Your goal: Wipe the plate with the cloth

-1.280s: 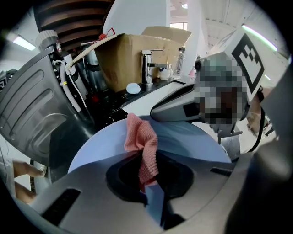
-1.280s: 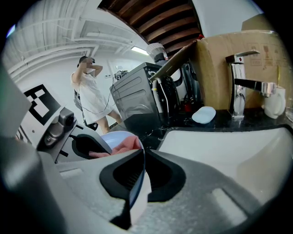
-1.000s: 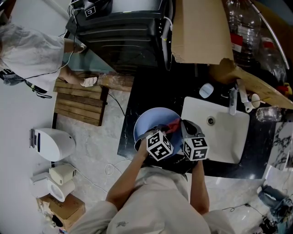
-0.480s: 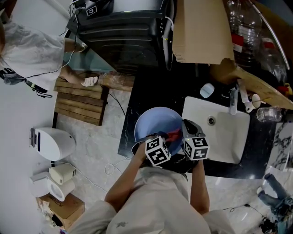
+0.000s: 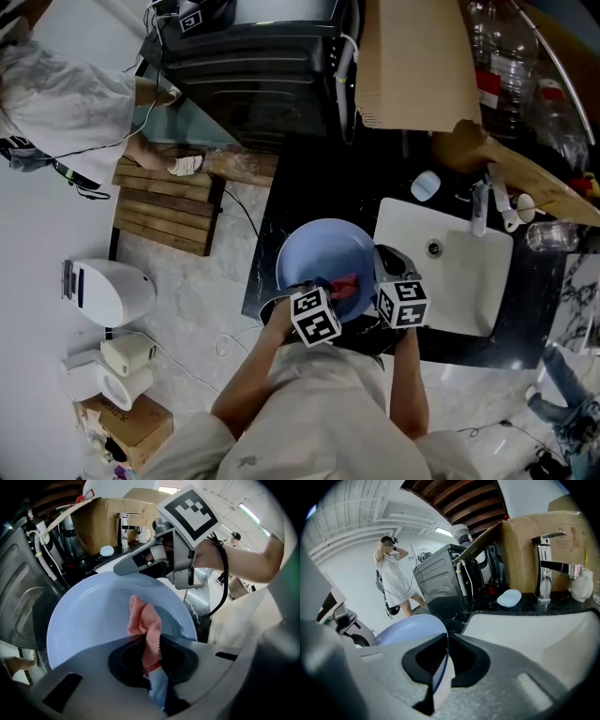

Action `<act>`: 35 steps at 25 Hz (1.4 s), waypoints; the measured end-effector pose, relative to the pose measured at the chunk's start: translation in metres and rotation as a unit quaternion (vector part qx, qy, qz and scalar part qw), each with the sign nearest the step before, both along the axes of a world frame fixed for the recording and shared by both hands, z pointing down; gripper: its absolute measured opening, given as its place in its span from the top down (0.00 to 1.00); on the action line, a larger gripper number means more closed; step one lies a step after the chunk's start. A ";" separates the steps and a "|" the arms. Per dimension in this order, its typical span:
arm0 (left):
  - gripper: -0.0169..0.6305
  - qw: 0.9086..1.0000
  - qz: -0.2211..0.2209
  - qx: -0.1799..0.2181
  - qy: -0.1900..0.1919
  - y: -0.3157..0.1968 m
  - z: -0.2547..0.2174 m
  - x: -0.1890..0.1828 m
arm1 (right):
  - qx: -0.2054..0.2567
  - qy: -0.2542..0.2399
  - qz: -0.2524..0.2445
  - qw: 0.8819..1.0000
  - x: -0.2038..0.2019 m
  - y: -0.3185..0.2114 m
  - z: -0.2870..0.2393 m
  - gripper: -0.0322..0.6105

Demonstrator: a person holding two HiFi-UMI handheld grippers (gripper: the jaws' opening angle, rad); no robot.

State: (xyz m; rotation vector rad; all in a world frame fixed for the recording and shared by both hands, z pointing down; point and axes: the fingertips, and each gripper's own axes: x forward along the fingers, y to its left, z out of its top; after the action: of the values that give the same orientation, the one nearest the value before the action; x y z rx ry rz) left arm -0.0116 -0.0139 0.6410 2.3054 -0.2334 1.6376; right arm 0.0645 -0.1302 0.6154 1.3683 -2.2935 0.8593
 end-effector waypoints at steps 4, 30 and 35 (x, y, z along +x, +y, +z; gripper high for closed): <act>0.92 1.000 -0.006 -0.008 -0.012 0.002 0.000 -0.008 | 0.000 0.000 -0.001 1.000 0.000 0.000 0.000 0.93; 0.92 0.991 -0.125 0.024 -0.042 -0.045 0.003 -0.058 | 0.002 -0.008 -0.014 1.000 -0.001 0.001 -0.001 0.93; 0.92 0.987 -0.148 0.055 -0.037 -0.064 0.003 -0.057 | 0.003 -0.012 -0.015 1.000 -0.001 0.001 -0.001 0.93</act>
State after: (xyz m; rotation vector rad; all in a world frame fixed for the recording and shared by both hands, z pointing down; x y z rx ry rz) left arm -0.0682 -0.0784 0.6436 2.1610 -0.6646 1.5939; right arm 0.0635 -0.1294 0.6142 1.3306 -2.3312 0.8643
